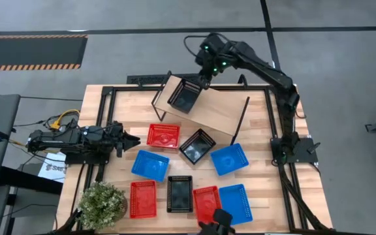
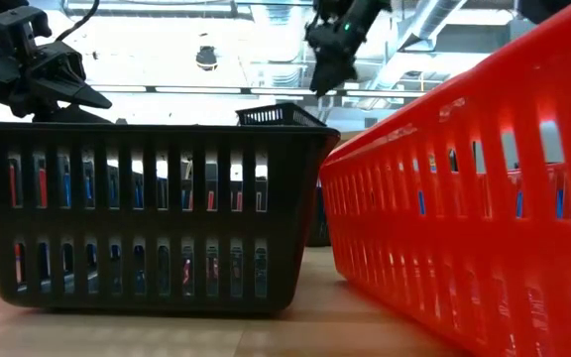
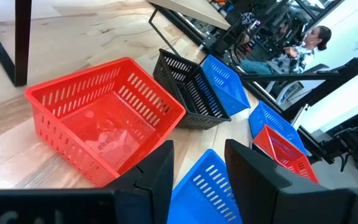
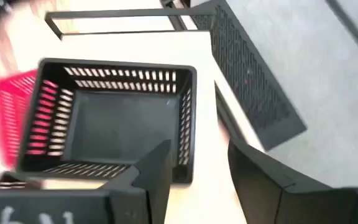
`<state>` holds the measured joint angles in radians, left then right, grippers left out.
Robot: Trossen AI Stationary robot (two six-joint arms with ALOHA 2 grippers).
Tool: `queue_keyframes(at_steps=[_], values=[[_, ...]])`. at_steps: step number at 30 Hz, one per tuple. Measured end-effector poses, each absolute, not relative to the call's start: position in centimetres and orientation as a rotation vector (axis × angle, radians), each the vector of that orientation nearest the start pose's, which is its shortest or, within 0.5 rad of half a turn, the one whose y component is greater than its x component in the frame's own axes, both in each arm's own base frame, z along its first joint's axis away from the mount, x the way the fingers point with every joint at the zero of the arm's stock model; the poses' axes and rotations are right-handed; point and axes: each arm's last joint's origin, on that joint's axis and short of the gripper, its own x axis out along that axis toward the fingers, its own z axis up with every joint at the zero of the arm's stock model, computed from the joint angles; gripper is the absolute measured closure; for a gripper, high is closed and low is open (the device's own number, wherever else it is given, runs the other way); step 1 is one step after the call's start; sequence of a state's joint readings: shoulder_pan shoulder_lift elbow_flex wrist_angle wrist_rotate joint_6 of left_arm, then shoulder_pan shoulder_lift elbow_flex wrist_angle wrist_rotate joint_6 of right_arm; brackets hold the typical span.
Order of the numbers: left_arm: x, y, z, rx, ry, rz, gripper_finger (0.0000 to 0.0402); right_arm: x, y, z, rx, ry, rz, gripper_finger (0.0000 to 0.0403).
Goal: Stack baskets on shelf by color
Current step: Put the bottom right black bin on the shelf
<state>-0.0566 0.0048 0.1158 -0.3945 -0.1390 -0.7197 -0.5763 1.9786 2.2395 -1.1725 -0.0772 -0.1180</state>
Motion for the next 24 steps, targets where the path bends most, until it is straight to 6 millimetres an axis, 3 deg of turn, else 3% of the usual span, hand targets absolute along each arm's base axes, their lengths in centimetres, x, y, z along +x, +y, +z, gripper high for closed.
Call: queue_keyframes(at_steps=[6, 11, 18, 24], values=[[8.5, -0.1, 16.5, -0.686, 0.24, 0.18, 0.0272, 33.0, -18.9, 39.4, 0.293, 1.02, -0.436, 0.025], [8.5, -0.1, 16.5, -0.686, 0.239, 0.183, 0.0272, 34.4, -17.3, 36.8, 0.314, 1.137, -0.415, 0.0302], [8.5, -0.1, 16.5, -0.695, 0.239, 0.184, 0.0272, 36.4, -16.3, 33.2, 0.307, 1.138, -0.383, 0.0388], [8.5, -0.1, 16.4, -0.696, 0.239, 0.184, 0.0272, 37.7, -16.8, 32.4, 0.295, 1.012, -0.396, 0.0381]])
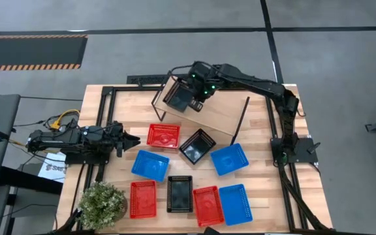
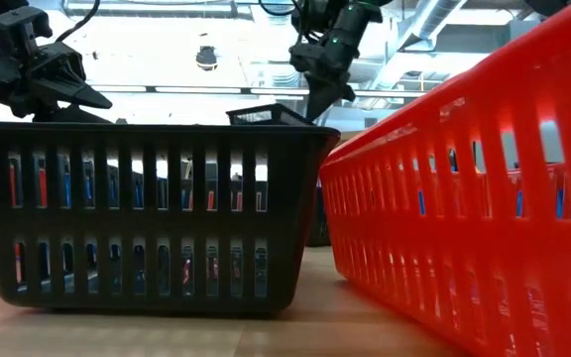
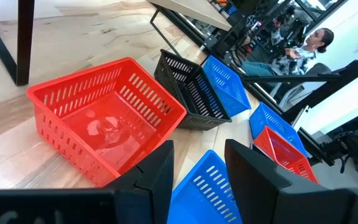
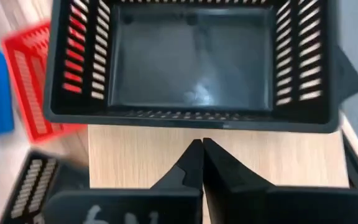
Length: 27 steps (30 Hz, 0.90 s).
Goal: Stack baskets on shelf by color
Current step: Put the bottom right black bin on the shelf, then stack the top black bin on the black bin on the shelf
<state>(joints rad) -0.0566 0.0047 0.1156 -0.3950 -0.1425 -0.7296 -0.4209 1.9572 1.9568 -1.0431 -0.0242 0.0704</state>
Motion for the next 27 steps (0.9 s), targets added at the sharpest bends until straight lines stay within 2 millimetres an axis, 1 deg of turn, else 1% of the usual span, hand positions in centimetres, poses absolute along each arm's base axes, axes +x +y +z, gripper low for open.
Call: queue_keyframes(at_steps=[4, 6, 8, 10, 12, 15, 17, 19, 21, 23, 27], values=[[8.5, -0.1, 16.5, -0.689, 0.239, 0.183, 0.0272, 38.4, -17.5, 32.3, 0.294, 0.946, -0.408, 0.0373], [8.5, -0.1, 16.4, -0.688, 0.239, 0.184, 0.0272, 38.5, -17.7, 32.3, 0.29, 0.943, -0.408, 0.0375], [8.5, -0.1, 16.4, -0.686, 0.239, 0.184, 0.0272, 38.7, -18.1, 32.6, 0.276, 0.9, -0.411, 0.038], [8.5, -0.1, 16.4, -0.683, 0.239, 0.184, 0.0272, 39.1, -18.3, 32.3, 0.265, 0.885, -0.409, 0.0385], [8.5, -0.1, 16.4, -0.68, 0.24, 0.184, 0.0271, 39.0, -18.7, 31.9, 0.269, 0.893, -0.415, 0.0389], [8.5, -0.1, 16.4, -0.679, 0.24, 0.184, 0.0272, 39.0, -19.0, 32.0, 0.265, 0.878, -0.422, 0.0389], [8.5, -0.1, 16.4, -0.678, 0.24, 0.183, 0.0272, 38.5, -19.1, 32.2, 0.273, 0.895, -0.427, 0.0386], [8.5, -0.1, 16.4, -0.678, 0.24, 0.183, 0.0271, 38.0, -18.5, 33.4, 0.269, 0.888, -0.421, 0.0382], [8.5, -0.1, 16.4, -0.678, 0.24, 0.183, 0.0271, 36.9, -17.6, 35.6, 0.265, 0.866, -0.417, 0.0379], [8.5, -0.1, 16.4, -0.678, 0.24, 0.183, 0.0271, 36.0, -16.4, 37.2, 0.267, 0.865, -0.406, 0.0377], [8.5, -0.1, 16.4, -0.677, 0.24, 0.183, 0.0271, 34.6, -13.7, 39.1, 0.271, 0.875, -0.369, 0.0379]])
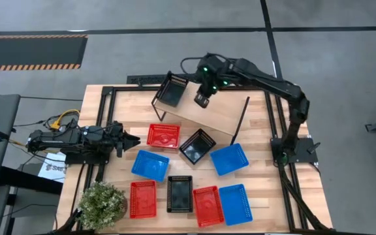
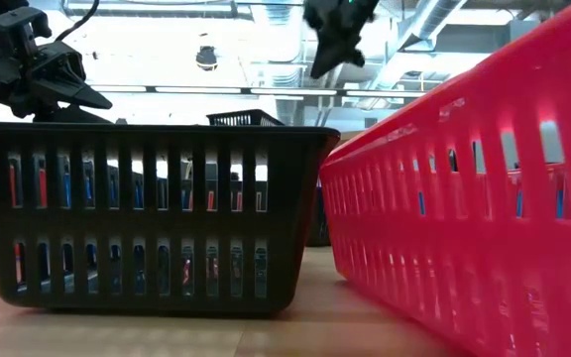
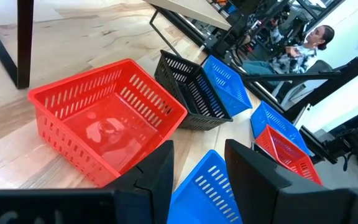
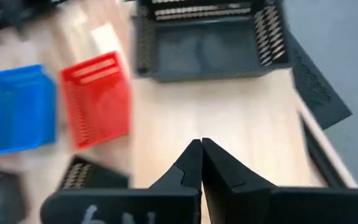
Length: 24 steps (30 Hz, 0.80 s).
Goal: Stack baskets on shelf by color
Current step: Stack the top black bin on the black bin on the shelf
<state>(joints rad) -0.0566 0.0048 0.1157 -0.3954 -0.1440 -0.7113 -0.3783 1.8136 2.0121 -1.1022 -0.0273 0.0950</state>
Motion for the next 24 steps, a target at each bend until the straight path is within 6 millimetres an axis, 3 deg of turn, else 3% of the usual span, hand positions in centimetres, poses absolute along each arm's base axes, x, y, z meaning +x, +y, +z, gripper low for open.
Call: queue_keyframes(at_steps=[3, 6, 11, 15, 19, 24], values=[[8.5, -0.1, 16.4, -0.677, 0.24, 0.184, 0.0271, 33.4, -11.3, 40.6, 0.321, 0.868, -0.356, 0.0382], [8.5, -0.1, 16.4, -0.681, 0.239, 0.185, 0.0271, 32.9, -8.0, 40.2, 0.355, 0.971, -0.316, 0.0375], [8.5, 0.0, 16.4, -0.678, 0.232, 0.207, 0.0271, 32.8, -0.9, 37.0, 0.386, 1.17, -0.239, 0.0323], [8.5, 0.1, 16.5, -0.676, 0.22, 0.23, 0.0271, 33.5, 3.6, 33.4, 0.407, 1.199, -0.234, 0.0268], [8.5, 0.1, 16.5, -0.685, 0.216, 0.233, 0.0271, 35.0, 6.1, 30.0, 0.516, 1.099, -0.227, 0.0226], [8.5, 0.1, 16.5, -0.687, 0.215, 0.233, 0.0271, 37.0, 6.8, 26.8, 0.597, 1.005, -0.287, 0.0217]])
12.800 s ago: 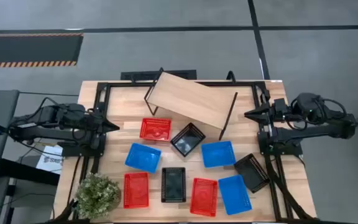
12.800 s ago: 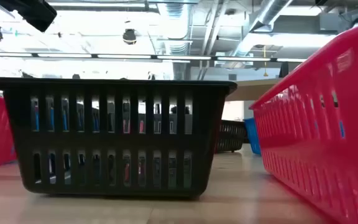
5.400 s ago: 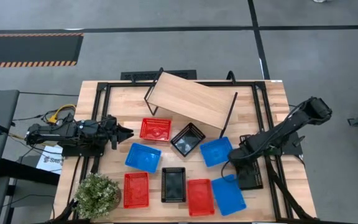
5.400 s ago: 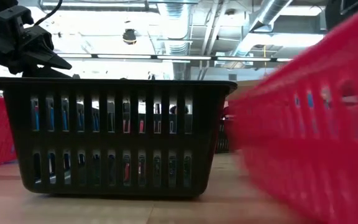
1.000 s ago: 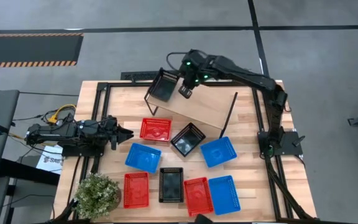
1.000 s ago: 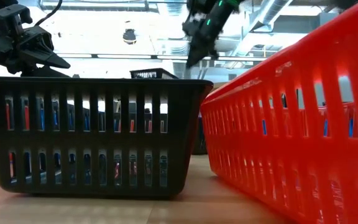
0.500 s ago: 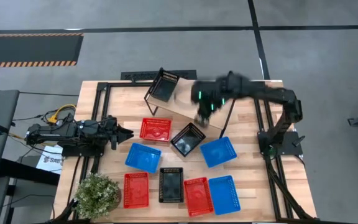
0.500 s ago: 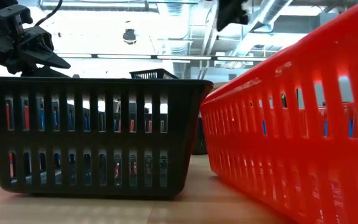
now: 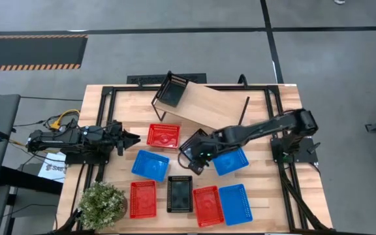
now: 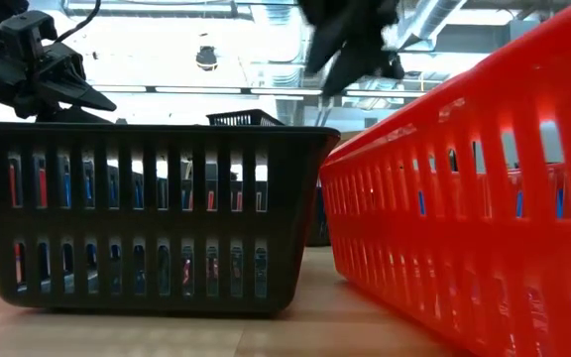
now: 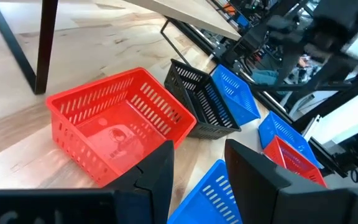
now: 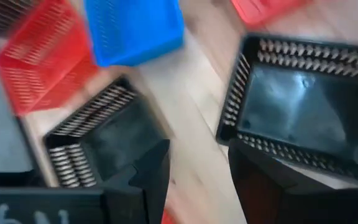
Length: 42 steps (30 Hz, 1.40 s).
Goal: Stack baskets on shelf by color
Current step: Stack the top black bin on the black bin on the shelf
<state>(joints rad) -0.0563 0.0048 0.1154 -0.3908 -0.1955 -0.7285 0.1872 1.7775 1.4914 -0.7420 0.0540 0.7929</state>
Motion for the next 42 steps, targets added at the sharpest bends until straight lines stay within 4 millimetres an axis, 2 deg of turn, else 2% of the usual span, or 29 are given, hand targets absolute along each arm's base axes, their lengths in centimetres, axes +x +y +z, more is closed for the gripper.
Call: queue_keyframes(at_steps=[5, 8, 10, 14, 24, 30, 38, 42], values=[[8.6, 0.1, 16.4, -0.687, 0.227, 0.228, 0.0271, 39.5, 8.2, 23.0, 0.578, 1.011, -0.257, 0.0234], [8.7, 0.0, 16.4, -0.692, 0.24, 0.204, 0.0271, 40.3, 8.8, 20.3, 0.558, 1.068, -0.269, 0.0245], [8.7, -0.1, 16.4, -0.695, 0.248, 0.189, 0.0271, 40.6, 8.7, 19.4, 0.532, 1.094, -0.308, 0.0251], [8.7, -0.1, 16.4, -0.739, 0.247, 0.19, 0.0271, 41.2, 8.5, 19.6, 0.47, 1.07, -0.362, 0.0262], [8.7, -0.1, 16.4, -0.747, 0.251, 0.181, 0.0271, 41.4, 9.3, 22.4, 0.402, 1.023, -0.366, 0.0283], [8.6, -0.1, 16.4, -0.746, 0.249, 0.189, 0.0271, 42.0, 7.5, 20.9, 0.373, 1.057, -0.428, 0.0277], [8.6, -0.1, 16.4, -0.722, 0.249, 0.194, 0.0271, 42.4, 5.4, 19.6, 0.366, 1.103, -0.468, 0.0227], [8.6, -0.1, 16.4, -0.719, 0.253, 0.185, 0.0271, 42.9, 4.6, 18.5, 0.385, 1.116, -0.491, 0.0217]])
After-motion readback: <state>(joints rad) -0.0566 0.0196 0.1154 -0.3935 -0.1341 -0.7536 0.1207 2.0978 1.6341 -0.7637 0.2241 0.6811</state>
